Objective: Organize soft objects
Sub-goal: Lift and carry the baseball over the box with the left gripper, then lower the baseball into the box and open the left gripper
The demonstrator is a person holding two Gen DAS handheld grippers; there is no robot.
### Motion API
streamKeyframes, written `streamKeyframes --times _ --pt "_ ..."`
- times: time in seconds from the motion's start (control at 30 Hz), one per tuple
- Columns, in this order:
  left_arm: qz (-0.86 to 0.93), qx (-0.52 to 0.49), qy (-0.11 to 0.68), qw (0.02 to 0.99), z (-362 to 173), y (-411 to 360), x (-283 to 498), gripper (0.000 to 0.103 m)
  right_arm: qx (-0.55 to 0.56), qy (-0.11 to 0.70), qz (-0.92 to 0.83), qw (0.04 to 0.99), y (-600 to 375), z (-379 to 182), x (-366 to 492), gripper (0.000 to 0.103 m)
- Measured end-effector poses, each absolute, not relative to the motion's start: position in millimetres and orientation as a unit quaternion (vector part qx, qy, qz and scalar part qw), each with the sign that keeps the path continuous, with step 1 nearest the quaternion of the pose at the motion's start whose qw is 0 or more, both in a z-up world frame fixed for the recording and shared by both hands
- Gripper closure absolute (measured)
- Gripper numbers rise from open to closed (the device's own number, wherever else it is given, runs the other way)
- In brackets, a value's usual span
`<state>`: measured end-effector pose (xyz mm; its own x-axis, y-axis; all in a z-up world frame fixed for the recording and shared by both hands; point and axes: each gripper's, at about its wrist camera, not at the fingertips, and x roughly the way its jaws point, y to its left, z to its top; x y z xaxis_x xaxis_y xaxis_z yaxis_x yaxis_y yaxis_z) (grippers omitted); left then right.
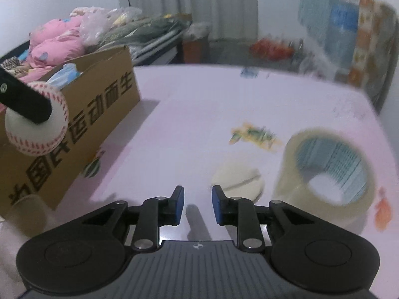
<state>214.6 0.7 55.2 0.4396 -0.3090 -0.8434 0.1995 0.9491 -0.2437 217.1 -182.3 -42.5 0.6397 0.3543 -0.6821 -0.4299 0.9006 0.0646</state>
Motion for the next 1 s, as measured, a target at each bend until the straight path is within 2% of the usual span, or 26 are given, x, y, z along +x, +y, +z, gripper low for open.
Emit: streamKeyframes --times 0.27,0.53,0.73,1.0 --pt "-0.145 -0.063 0.487 0.859 77 19 200 0.044 -0.09 0.358 0.199 0.908 -171 -44 242 0.054" --pt "-0.093 -0.09 0.45 0.884 114 81 166 0.044 -0.072 0.371 0.209 0.902 -177 -48 241 0.054" --pt "-0.056 -0.114 0.496 0.859 80 98 183 0.044 -0.067 0.373 0.209 0.901 -181 -47 239 0.054" --pt "-0.036 -0.106 0.547 0.83 22 84 210 0.044 -0.067 0.364 0.211 0.905 -183 -37 234 0.054"
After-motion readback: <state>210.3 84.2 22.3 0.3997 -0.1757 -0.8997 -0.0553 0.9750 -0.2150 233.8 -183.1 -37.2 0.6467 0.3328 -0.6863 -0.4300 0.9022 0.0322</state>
